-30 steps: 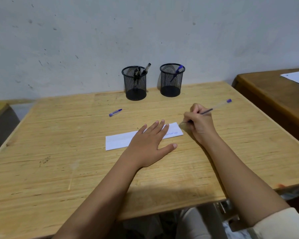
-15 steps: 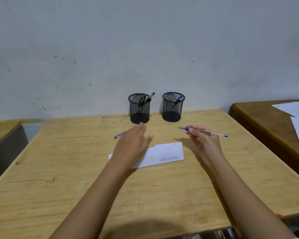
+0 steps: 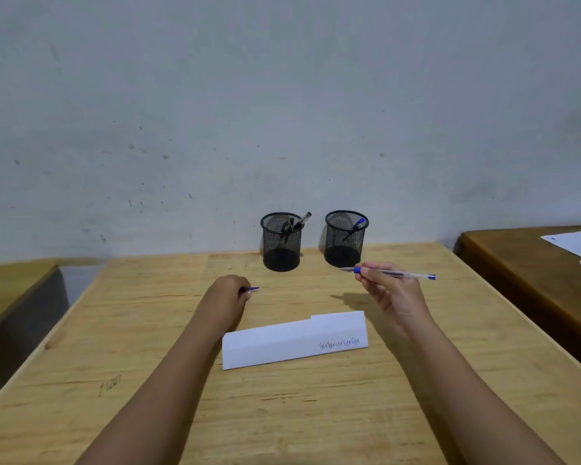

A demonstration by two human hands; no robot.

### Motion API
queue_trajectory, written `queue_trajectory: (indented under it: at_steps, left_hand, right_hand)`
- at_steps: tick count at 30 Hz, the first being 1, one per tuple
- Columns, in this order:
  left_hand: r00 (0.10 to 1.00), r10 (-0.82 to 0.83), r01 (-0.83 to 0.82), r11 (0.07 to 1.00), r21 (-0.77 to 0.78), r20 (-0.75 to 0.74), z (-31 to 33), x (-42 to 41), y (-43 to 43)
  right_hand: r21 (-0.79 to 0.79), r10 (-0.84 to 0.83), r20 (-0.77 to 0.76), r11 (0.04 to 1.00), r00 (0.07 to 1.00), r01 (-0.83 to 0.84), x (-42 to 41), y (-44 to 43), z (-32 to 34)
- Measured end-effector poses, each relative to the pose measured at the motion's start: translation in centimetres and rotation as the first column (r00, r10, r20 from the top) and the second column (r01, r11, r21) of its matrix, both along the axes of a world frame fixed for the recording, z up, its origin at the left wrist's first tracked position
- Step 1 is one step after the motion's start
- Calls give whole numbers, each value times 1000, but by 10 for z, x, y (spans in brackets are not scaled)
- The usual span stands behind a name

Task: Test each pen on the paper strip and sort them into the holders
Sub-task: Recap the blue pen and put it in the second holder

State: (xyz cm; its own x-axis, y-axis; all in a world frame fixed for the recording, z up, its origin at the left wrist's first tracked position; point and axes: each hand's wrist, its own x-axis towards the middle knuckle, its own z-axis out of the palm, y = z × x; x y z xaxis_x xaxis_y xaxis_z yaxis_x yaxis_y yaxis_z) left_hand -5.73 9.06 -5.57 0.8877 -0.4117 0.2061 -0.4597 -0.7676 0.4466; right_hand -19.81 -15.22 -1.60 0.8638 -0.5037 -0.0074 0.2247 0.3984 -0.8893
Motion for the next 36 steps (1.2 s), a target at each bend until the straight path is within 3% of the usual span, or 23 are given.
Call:
queue_trajectory:
  at_steps: [3, 8, 22, 31, 36]
  left_hand:
    - [997, -24, 6, 975, -224, -77, 11, -9, -2]
    - [979, -193, 126, 835, -535, -70, 48, -34, -16]
    - [926, -375, 246, 694, -677, -48, 77, -80, -45]
    - [816, -507, -59, 406, -912, -279, 72, -100, -57]
    - [790, -548, -113, 309, -944, -274, 74, -106, -67]
  right_hand:
    - [-23, 30, 4, 999, 1000, -30, -1, 7, 6]
    - [-54, 107, 26, 993, 994, -105, -2, 22, 23]
    - [-50, 174, 53, 984, 983, -171, -19, 37, 39]
    - [-165, 194, 97, 970, 976, -177, -31, 23, 44]
    - [-162, 204, 138, 970, 969, -181, -35, 20, 42]
